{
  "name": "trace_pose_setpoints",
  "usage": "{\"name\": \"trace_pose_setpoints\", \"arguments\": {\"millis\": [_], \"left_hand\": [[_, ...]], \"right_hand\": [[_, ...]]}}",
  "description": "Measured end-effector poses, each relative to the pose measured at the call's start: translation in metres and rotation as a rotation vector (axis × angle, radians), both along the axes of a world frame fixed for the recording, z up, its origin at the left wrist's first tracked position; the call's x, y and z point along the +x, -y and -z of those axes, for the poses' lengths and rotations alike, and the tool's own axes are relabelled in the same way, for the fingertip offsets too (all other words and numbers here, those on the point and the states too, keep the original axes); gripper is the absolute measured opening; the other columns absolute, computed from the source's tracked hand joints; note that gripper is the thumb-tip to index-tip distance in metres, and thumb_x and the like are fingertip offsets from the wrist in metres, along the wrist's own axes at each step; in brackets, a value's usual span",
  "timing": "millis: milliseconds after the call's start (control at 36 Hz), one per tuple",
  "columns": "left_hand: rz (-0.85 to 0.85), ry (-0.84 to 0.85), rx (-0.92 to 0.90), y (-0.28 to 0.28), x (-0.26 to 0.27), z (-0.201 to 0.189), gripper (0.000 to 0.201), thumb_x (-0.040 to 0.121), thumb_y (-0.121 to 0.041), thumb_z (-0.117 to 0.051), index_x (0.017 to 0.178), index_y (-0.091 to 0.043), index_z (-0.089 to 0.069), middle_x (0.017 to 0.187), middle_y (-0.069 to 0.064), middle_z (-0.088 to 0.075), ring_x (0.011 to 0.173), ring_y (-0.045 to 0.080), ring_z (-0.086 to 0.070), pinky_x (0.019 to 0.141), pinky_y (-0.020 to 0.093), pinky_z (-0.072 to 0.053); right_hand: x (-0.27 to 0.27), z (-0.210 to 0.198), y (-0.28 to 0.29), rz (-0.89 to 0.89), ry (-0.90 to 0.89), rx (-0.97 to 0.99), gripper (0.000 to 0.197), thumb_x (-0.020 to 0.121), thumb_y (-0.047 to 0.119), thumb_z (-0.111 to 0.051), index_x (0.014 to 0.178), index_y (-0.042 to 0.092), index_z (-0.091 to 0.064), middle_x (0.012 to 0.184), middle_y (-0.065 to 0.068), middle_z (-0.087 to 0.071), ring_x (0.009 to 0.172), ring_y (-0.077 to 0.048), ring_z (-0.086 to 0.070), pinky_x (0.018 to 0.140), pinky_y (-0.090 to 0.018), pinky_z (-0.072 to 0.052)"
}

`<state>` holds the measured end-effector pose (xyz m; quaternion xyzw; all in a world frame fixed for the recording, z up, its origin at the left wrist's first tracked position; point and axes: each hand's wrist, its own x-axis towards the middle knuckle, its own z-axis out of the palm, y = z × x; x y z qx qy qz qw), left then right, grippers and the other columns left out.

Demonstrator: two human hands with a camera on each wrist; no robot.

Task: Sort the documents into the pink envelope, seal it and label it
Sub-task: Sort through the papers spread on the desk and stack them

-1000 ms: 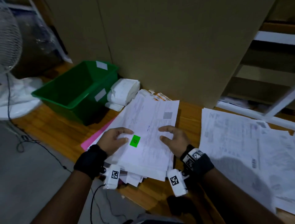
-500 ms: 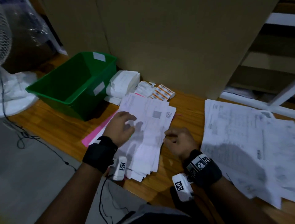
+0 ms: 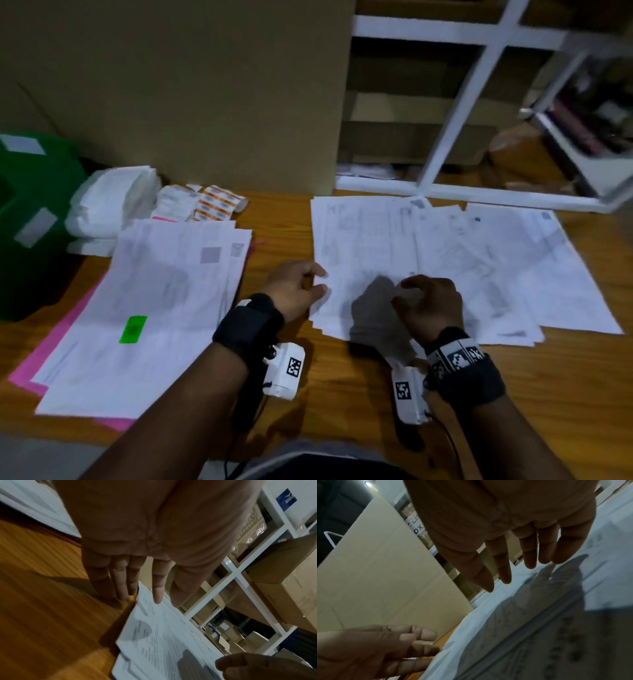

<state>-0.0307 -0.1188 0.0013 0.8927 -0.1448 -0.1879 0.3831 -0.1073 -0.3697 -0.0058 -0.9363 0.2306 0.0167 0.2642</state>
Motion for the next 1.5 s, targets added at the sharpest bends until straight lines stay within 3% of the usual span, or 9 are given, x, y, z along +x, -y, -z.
{"name": "trace_pose_setpoints", "arguments": {"millis": [306,444,611,778,1000,1083,1278,1389,1500], "left_hand": [[-0.165,0.005,-0.142,0.021,-0.015,0.011,0.015,0.092,-0.026,-0.071,0.107,-0.027,-0.071,0.119,-0.008,-0.068,0.11,0.01,-0.063,0.097,0.037,-0.055],[-0.229,0.025,-0.123,0.025,-0.028,0.011,0.018,0.094,-0.02,-0.069,0.111,-0.027,-0.069,0.129,-0.01,-0.061,0.111,0.007,-0.058,0.075,0.002,-0.043],[-0.284,0.025,-0.11,0.02,-0.034,0.015,0.022,0.096,-0.009,-0.064,0.111,-0.025,-0.069,0.133,-0.004,-0.06,0.123,0.013,-0.053,0.093,0.015,-0.039],[-0.261,-0.025,-0.19,0.009,-0.036,0.016,0.031,0.098,-0.001,-0.055,0.104,-0.026,-0.073,0.131,-0.005,-0.063,0.121,0.014,-0.055,0.073,-0.006,-0.039],[-0.199,-0.135,-0.289,-0.013,-0.044,0.01,0.033,0.092,0.005,-0.061,0.09,-0.024,-0.078,0.114,-0.011,-0.073,0.111,0.002,-0.063,0.102,0.023,-0.047],[-0.254,-0.087,-0.27,-0.028,-0.047,0.012,0.034,0.091,0.005,-0.061,0.092,-0.025,-0.078,0.114,-0.011,-0.073,0.114,0.002,-0.061,0.101,0.018,-0.04],[-0.485,0.075,-0.24,-0.079,-0.06,0.01,0.036,0.09,0.005,-0.058,0.097,-0.025,-0.077,0.116,-0.011,-0.073,0.118,0.01,-0.061,0.1,0.024,-0.043],[-0.599,0.168,-0.165,-0.121,-0.075,0.007,0.028,0.092,0.001,-0.064,0.096,-0.025,-0.074,0.11,-0.003,-0.074,0.114,0.017,-0.063,0.094,0.027,-0.045],[-0.703,0.203,-0.043,-0.16,-0.092,0.003,0.027,0.091,-0.004,-0.067,0.098,-0.03,-0.073,0.113,0.001,-0.073,0.115,0.024,-0.063,0.099,0.038,-0.049]], "right_hand": [[-0.015,0.004,0.021,0.02,-0.067,0.067,0.027,0.075,0.038,-0.068,0.102,0.033,-0.07,0.119,-0.005,-0.062,0.105,-0.024,-0.061,0.091,-0.037,-0.052],[-0.015,0.008,0.022,-0.042,-0.047,0.099,0.023,0.083,0.026,-0.072,0.106,0.03,-0.07,0.114,-0.002,-0.059,0.091,-0.014,-0.055,0.085,-0.023,-0.042],[-0.015,0.005,0.019,-0.112,-0.021,0.173,0.02,0.086,0.025,-0.071,0.105,0.032,-0.069,0.105,0.003,-0.056,0.092,-0.013,-0.056,0.084,-0.022,-0.042],[-0.012,0.005,0.022,-0.123,0.055,0.225,0.021,0.083,0.025,-0.076,0.102,0.03,-0.071,0.104,0.001,-0.059,0.091,-0.014,-0.061,0.081,-0.024,-0.046],[-0.004,0.006,0.029,-0.119,0.173,0.458,0.023,0.086,0.016,-0.071,0.094,0.037,-0.07,0.102,0.011,-0.07,0.085,-0.015,-0.068,0.082,-0.041,-0.057],[-0.001,0.008,0.027,-0.123,0.191,0.502,0.029,0.087,0.007,-0.067,0.095,0.035,-0.071,0.101,0.013,-0.072,0.079,-0.014,-0.071,0.078,-0.042,-0.06],[0.021,0.006,-0.032,-0.237,0.196,0.56,0.03,0.085,0.004,-0.062,0.091,0.032,-0.073,0.085,0.012,-0.072,0.071,-0.006,-0.067,0.073,-0.028,-0.056],[0.034,0.001,-0.089,-0.378,0.171,0.624,0.03,0.09,0.005,-0.057,0.101,0.029,-0.071,0.098,0.0,-0.07,0.085,-0.015,-0.065,0.076,-0.026,-0.053],[0.049,-0.009,-0.131,-0.522,0.113,0.601,0.031,0.096,0.005,-0.053,0.118,0.023,-0.065,0.084,0.015,-0.055,0.073,-0.002,-0.053,0.065,-0.008,-0.041]]}}
